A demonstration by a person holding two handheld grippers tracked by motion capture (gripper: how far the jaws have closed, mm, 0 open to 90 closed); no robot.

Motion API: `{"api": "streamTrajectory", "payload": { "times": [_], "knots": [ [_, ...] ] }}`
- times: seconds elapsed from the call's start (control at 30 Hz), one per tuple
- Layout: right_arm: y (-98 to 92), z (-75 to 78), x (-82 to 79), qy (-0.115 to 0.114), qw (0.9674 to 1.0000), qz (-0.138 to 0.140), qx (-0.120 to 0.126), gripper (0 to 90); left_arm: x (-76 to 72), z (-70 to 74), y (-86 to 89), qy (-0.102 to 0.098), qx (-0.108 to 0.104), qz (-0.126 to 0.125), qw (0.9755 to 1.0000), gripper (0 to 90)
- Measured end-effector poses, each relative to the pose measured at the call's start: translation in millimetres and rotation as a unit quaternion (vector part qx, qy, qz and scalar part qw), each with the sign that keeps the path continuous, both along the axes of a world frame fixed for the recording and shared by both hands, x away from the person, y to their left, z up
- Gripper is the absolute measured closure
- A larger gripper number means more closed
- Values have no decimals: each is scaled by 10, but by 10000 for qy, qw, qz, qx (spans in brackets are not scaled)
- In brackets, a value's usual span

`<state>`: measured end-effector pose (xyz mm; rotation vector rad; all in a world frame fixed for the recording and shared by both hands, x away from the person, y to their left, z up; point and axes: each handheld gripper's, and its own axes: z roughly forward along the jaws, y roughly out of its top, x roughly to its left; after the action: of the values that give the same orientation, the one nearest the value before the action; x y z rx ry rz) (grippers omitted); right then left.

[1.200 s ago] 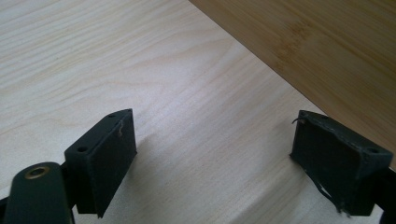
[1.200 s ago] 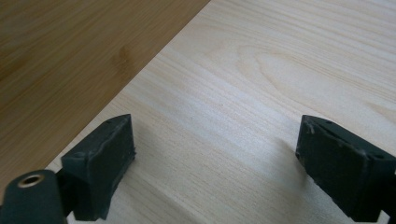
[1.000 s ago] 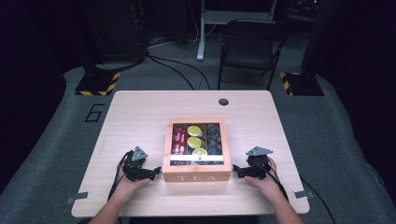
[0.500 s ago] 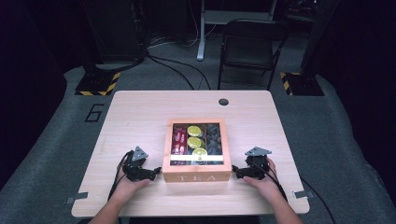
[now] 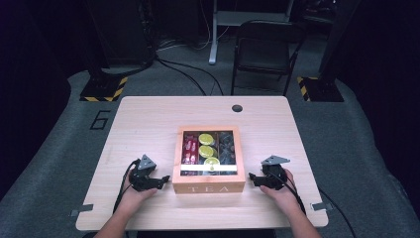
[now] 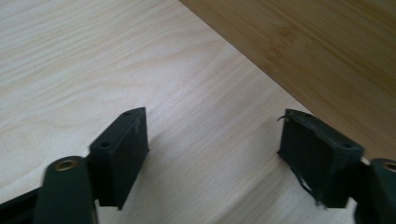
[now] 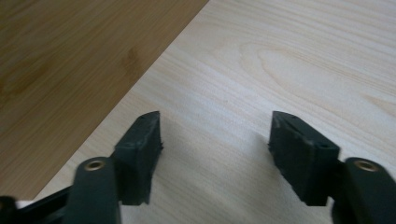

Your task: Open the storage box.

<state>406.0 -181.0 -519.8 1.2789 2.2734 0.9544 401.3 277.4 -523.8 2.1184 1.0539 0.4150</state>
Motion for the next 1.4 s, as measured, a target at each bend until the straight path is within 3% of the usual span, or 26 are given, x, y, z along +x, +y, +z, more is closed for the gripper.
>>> {"api": "streamTrajectory", "payload": {
  "times": [0.1, 0.13, 0.2, 0.3, 0.47, 0.9, 1.4],
  "knots": [
    [-2, 21, -6, 39, 9998, 123, -123, 380, 2, 36, 5, 140, 49, 96, 9998, 303],
    [18, 27, -17, 84, 9999, 51, -82, 382, 2, 42, -5, 186, -17, 144, 9997, 304],
    [31, 40, -27, 69, 9999, 74, -116, 386, -5, 75, -7, 211, 37, 95, 9997, 306],
    [18, 67, -22, 48, 9997, 210, -62, 388, -27, 115, -30, 94, -54, 162, 9998, 308],
    [12, 133, -57, 118, 9998, 98, 115, 398, -66, 187, -57, 18, -120, 63, 9999, 319],
    [-28, 253, -138, -122, 9997, 155, 168, 416, -114, 254, -83, -3, -277, 92, 9996, 347],
    [-48, 396, -246, -461, 9978, 148, 456, 428, -199, 368, -72, -109, -448, 209, 9987, 367]
  ]
}}
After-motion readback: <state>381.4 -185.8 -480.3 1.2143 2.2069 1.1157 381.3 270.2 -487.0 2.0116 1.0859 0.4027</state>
